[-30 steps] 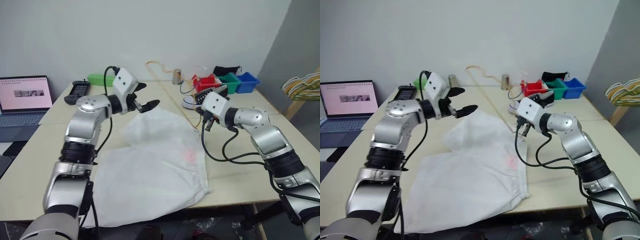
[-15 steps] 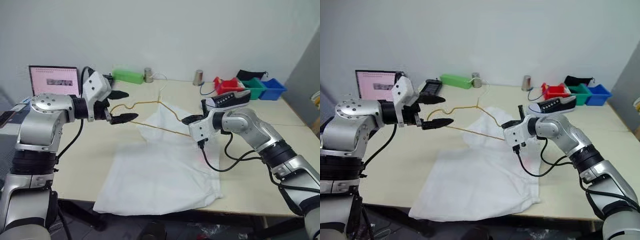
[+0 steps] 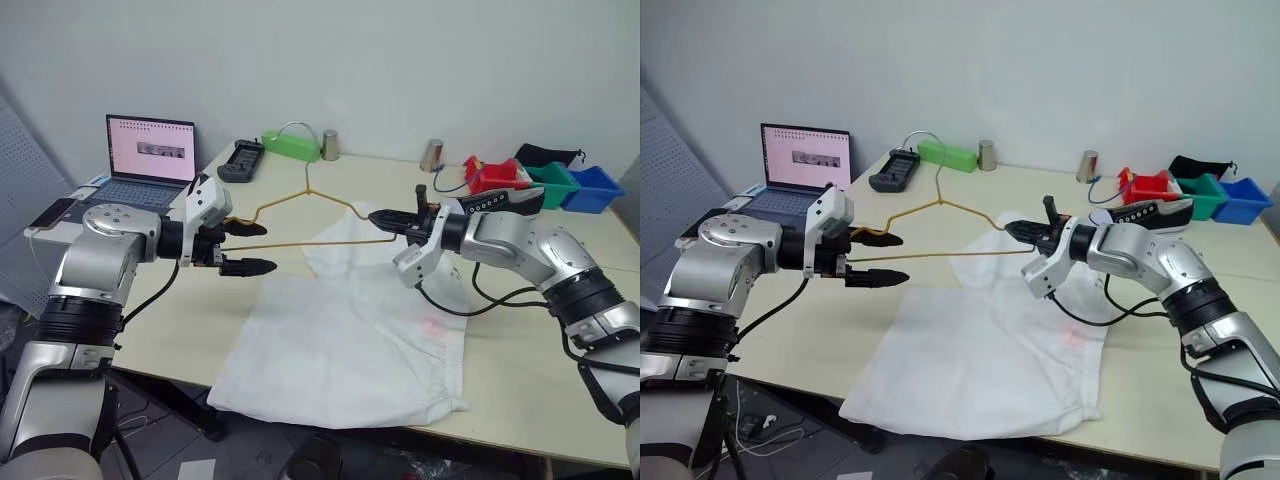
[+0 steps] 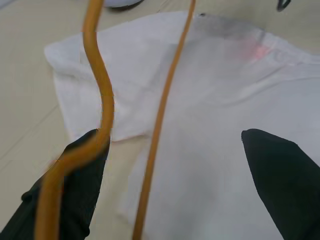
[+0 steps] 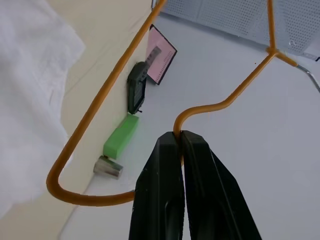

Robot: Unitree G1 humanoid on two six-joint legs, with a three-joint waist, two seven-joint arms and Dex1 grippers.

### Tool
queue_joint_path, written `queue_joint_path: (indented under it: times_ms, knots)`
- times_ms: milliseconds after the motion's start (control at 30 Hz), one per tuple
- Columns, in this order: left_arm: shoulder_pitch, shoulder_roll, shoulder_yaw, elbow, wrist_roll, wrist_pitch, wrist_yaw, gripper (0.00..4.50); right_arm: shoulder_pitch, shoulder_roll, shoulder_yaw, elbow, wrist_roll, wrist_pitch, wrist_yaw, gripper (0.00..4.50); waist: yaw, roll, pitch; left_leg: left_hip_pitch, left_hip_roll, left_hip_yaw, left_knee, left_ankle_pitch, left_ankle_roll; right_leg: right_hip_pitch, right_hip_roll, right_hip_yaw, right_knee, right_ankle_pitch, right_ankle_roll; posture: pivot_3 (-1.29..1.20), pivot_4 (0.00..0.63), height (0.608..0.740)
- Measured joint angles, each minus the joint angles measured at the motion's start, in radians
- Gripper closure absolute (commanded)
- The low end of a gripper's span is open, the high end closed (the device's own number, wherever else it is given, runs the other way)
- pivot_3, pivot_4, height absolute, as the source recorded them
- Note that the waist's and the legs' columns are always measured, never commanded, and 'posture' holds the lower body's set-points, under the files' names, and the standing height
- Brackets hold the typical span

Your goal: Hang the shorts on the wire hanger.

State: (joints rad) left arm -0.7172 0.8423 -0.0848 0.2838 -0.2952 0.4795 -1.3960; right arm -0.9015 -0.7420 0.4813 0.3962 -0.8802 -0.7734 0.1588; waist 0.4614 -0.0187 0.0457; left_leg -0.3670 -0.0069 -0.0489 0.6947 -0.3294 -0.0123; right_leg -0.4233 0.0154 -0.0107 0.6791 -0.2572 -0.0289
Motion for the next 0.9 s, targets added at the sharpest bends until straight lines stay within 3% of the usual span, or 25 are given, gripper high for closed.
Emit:
queue_joint_path:
  times_ms: [333,367,700,900]
  knots:
    - [-0.019,-0.008,-0.031,0.024,0.031,-0.009,-0.008,1.87,0.004,-0.005,0.0,0.003,-0.06,0.004,-0.077,4.5,-0.004,0.0,0.0,0.0,0.0,0.0,0.0,0.0,0.0,0.0,0.001,-0.001,0.001,-0.001,-0.001,0.44,0.0,0.74]
    - [-0.02,-0.008,-0.031,0.026,0.035,-0.012,-0.008,2.24,0.004,-0.004,0.0,0.003,-0.066,0.004,-0.079,4.5,-0.005,0.0,0.0,0.0,0.0,0.0,0.0,0.0,0.0,0.0,0.001,-0.001,0.001,-0.001,-0.001,0.44,0.0,0.74]
    - [-0.02,-0.008,-0.032,0.027,0.047,-0.028,-0.012,4.36,0.004,-0.002,0.001,0.013,-0.081,0.003,-0.093,4.5,-0.009,0.0,0.0,0.0,0.0,0.0,0.0,0.0,0.0,0.0,0.001,-0.001,0.001,-0.001,-0.001,0.44,0.0,0.74]
    - [-0.02,-0.01,-0.033,0.028,0.051,-0.03,-0.01,4.44,0.004,0.0,0.001,0.019,-0.081,0.0,-0.094,4.5,-0.013,0.0,0.0,0.0,0.001,0.0,0.0,0.0,0.0,0.0,0.001,-0.001,0.001,-0.001,-0.001,0.44,0.0,0.74]
